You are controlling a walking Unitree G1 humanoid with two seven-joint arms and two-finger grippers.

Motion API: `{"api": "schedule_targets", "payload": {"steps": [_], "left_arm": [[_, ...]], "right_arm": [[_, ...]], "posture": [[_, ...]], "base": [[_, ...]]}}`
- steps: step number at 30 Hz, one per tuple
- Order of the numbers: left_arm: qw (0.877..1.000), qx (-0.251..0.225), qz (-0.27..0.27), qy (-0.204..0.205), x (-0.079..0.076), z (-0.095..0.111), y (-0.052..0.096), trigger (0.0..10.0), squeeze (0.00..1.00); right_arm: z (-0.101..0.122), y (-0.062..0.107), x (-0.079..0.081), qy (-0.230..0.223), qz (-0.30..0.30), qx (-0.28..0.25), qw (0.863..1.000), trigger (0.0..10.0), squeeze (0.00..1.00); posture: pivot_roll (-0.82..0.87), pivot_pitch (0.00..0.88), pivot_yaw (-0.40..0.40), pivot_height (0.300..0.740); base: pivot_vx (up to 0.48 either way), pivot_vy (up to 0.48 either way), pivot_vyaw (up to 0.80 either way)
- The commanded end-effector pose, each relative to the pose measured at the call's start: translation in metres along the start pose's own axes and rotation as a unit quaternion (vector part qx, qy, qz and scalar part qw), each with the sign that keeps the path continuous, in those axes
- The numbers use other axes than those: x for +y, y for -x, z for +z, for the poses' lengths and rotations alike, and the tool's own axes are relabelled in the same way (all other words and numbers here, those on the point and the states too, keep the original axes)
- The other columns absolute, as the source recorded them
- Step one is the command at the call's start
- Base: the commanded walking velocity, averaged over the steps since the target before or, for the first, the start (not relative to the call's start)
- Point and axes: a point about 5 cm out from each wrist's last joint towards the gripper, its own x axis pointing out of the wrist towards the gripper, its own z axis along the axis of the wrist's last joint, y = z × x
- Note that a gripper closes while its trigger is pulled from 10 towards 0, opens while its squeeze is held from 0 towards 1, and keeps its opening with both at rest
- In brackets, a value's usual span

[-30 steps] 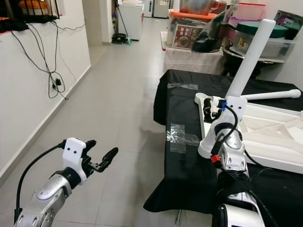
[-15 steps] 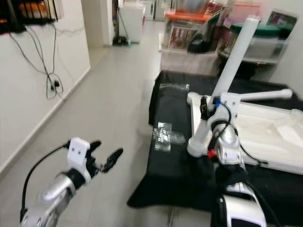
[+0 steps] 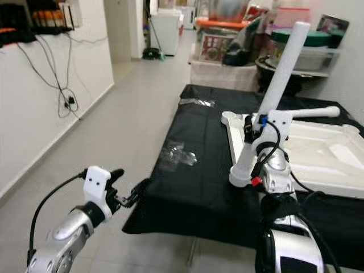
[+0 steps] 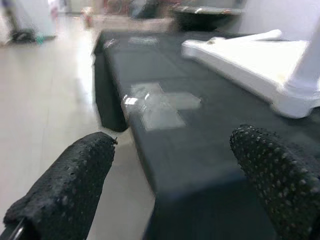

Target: Building children table

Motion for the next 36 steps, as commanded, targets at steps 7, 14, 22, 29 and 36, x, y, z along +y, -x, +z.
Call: {"api": "schedule_targets", "payload": {"steps": [7,14,22,29,36], "left_arm": [[1.0,0.002,-0.003,0.005,-0.002,-0.001,0.0,10.0,0.0],[1.0,0.002,-0.005,0.005,-0.002,-0.002,-0.001,10.0,0.0],[1.0,0.004,-0.009,0.004,-0.003,-0.003,-0.001,10.0,0.0],[1.0,0.005,-0.012,0.005,-0.005,-0.004,-0.001,10.0,0.0],[1.0,0.007,-0.013,0.005,-0.005,-0.005,-0.001,10.0,0.0]], "right_arm": [[0.001,-0.002,-0.002,-0.003,-0.014,0.0,1.0,10.0,0.0],[-0.002,-0.001,0.008,-0.008,0.002,-0.003,1.0,10.0,0.0],[0.002,0.004,0.036,-0.023,0.126,-0.03,0.991,10.0,0.0],[0.005,0.018,0.066,-0.02,0.306,-0.045,0.951,10.0,0.0],[0.004,0.013,0.067,0.001,0.318,-0.031,0.948,10.0,0.0]], "posture": [[0.08,0.0,-0.079,0.74],[0.08,0.0,-0.079,0.74],[0.07,0.0,-0.079,0.74],[0.07,0.0,-0.086,0.74],[0.08,0.0,-0.089,0.74]], "base": [[0.0,-0.196,0.0],[0.0,0.0,0.0],[0.0,0.0,0.0],[0.0,0.0,0.0],[0.0,0.0,0.0]]}}
